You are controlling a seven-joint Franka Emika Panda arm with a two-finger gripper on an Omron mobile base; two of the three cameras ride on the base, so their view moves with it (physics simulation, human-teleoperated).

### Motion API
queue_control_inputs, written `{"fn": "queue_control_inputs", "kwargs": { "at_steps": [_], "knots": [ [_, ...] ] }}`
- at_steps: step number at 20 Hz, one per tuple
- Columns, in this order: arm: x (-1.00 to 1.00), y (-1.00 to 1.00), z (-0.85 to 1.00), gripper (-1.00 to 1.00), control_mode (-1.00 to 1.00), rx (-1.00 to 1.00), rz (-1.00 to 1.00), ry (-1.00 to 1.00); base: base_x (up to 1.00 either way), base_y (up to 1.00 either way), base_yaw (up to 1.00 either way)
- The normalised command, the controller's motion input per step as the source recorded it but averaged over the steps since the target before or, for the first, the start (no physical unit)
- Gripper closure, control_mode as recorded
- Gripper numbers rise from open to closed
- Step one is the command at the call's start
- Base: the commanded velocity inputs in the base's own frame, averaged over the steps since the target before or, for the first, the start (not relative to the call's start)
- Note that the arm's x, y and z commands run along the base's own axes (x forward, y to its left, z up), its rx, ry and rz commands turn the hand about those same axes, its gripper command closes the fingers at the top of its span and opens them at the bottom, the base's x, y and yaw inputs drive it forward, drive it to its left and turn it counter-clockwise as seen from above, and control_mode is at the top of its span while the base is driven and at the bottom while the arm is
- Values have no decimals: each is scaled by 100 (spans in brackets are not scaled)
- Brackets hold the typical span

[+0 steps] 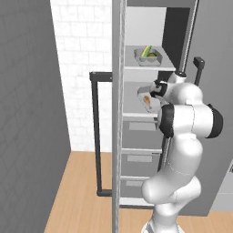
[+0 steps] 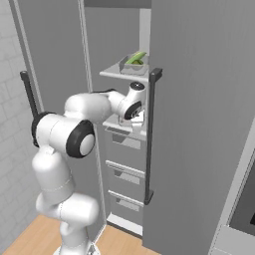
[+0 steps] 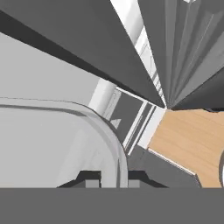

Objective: Take the meat container that has the chicken drumstick and place it on the second highest rack of the freezer. Then take the vegetable container that has the corn and lime and place it on the highest rack of the freezer.

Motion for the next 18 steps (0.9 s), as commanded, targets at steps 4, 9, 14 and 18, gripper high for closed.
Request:
{"fn": "queue_control_inputs", "kwargs": {
  "at_steps": [4,9,14,18],
  "knots": [
    [52,14,-9,100,-100,0,-16,-1,0,0,0],
    [32,22,-8,100,-100,0,-16,-4,0,0,0],
    [17,12,-19,100,-100,0,-12,-3,0,0,0],
    [19,0,-19,100,-100,1,-9,-1,0,0,0]
  ]
}}
